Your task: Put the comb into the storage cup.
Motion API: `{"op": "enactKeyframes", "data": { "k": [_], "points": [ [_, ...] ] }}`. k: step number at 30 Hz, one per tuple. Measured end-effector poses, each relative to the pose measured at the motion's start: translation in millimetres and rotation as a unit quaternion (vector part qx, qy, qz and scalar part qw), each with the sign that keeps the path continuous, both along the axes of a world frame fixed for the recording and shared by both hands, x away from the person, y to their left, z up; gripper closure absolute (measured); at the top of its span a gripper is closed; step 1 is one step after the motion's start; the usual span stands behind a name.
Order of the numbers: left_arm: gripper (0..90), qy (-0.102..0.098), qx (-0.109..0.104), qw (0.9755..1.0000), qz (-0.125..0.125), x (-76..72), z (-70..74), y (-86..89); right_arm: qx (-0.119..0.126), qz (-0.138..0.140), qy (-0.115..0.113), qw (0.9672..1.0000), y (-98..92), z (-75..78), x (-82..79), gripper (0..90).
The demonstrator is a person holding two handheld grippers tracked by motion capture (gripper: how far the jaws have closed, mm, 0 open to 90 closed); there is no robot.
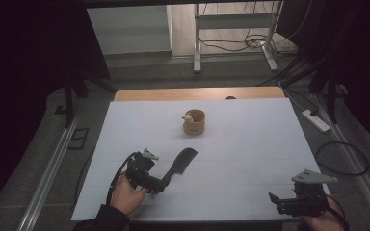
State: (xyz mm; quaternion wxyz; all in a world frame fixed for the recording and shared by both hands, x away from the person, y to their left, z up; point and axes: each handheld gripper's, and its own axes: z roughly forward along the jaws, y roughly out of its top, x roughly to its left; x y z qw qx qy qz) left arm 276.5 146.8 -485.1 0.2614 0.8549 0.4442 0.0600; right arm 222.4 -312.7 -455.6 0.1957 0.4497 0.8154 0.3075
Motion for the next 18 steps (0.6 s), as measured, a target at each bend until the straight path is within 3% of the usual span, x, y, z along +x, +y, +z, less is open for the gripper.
{"op": "enactKeyframes", "data": {
  "k": [18],
  "points": [
    [0.0, 0.027, 0.029, 0.9991, -0.013, 7.3, -23.1, -15.5, -0.002, 0.000, 0.000, 1.0000, 0.0, -0.3, -0.8, 0.5]
  ]
}}
